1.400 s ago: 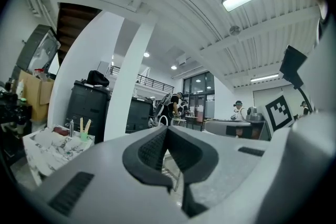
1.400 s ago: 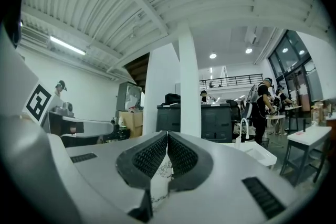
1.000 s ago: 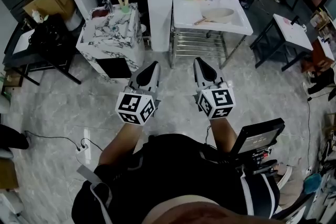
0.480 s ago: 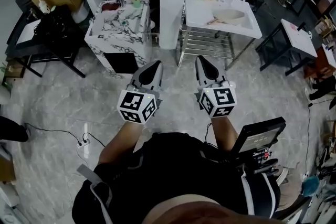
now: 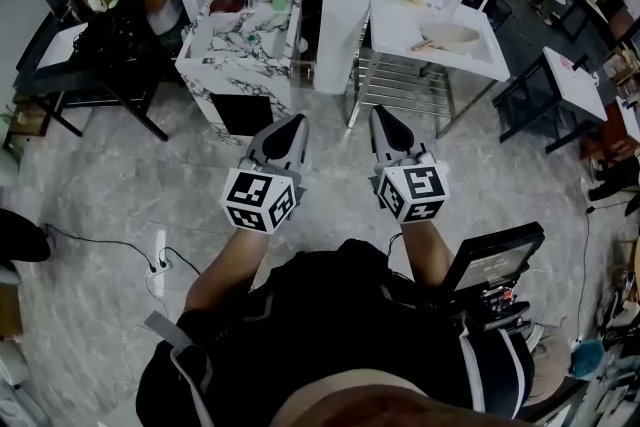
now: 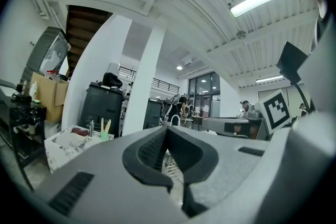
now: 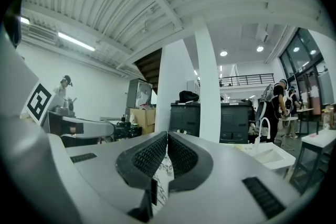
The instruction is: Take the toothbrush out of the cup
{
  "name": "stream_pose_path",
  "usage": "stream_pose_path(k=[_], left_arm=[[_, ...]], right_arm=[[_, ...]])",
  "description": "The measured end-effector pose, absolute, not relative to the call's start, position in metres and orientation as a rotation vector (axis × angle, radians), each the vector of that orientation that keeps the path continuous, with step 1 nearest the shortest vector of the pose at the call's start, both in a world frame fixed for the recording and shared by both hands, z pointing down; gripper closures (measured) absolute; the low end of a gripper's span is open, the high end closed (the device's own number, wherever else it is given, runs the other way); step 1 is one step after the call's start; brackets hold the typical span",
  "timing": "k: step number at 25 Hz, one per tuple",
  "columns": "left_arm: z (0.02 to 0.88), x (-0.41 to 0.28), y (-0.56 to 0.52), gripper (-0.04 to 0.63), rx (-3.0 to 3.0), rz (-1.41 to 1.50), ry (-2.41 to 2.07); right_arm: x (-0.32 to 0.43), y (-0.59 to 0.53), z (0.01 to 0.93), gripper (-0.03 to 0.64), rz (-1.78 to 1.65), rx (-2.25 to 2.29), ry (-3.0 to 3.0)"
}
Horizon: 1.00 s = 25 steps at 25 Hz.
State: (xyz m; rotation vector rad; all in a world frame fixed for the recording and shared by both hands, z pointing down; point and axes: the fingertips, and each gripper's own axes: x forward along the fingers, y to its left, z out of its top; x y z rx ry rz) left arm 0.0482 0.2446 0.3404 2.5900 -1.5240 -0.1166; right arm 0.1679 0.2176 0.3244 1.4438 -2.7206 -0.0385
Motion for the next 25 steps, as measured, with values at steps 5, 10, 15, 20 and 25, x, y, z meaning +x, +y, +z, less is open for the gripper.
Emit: stream_pose_path(k=[5, 10, 15, 20, 25], left_arm=[[0.340, 0.029, 0.245, 0.594, 2.569, -0.151, -1.565], [0.345, 0.014, 0.235, 0.594, 2.540, -0.146, -1.604], [0.344, 0.005, 0.216, 0.594, 2.544, -0.120, -1.630], [0.341, -0.006, 0.182, 0.594, 2.540, -0.104, -1.648], [0.340, -0.015, 0.142, 0.594, 2.531, -0.107, -1.658]], right_arm=[[0.148, 0.216, 0.328, 0.592, -0.045, 1.391, -2.730], [0.136, 0.203, 0.329, 0.592, -0.053, 1.371, -2.750], [0.124, 0.179, 0.331, 0.592, -0.038, 1.354, -2.786], [0.112, 0.143, 0.329, 0.592, -0.027, 1.341, -2.811], [0.104, 0.102, 0.327, 0.592, -0.015, 1.336, -2.820]])
